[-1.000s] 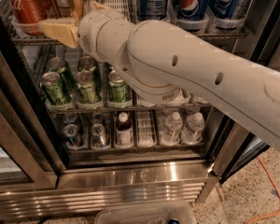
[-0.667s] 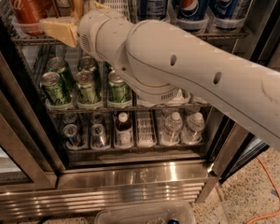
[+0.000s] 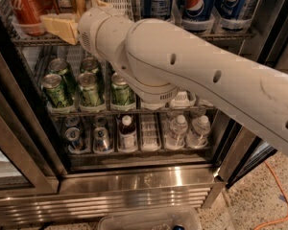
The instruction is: Pick orange can from top shelf of fridge
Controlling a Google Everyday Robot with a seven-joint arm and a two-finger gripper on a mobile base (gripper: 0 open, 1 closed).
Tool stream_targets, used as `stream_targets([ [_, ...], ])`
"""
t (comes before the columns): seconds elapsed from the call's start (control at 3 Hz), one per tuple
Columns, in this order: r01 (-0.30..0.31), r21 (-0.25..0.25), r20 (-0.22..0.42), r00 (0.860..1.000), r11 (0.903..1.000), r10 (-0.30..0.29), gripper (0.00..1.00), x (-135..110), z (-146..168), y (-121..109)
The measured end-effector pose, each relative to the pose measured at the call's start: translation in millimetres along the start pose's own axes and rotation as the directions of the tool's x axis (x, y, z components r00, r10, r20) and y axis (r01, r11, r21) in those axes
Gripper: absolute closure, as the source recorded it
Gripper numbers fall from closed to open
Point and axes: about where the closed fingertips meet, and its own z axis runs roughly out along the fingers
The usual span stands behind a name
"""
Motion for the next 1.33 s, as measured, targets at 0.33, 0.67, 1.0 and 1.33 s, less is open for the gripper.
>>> stream_targets([
  [0.33, -0.004, 0.011, 0.005, 1.0, 0.9999, 0.004, 0.28, -0.9, 3.4, -2.8],
  [0.67, -0.008, 0.021, 0.009, 1.0, 0.9997, 0.008, 0.47, -1.7, 6.1, -5.8],
  [1.0, -0.011, 0.029, 0.009, 1.0, 0.9995, 0.011, 0.7, -2.3, 7.8, -8.0],
  [1.33, -0.014, 0.036, 0.009, 1.0, 0.9992, 0.013, 0.93, -1.7, 9.5, -9.9],
])
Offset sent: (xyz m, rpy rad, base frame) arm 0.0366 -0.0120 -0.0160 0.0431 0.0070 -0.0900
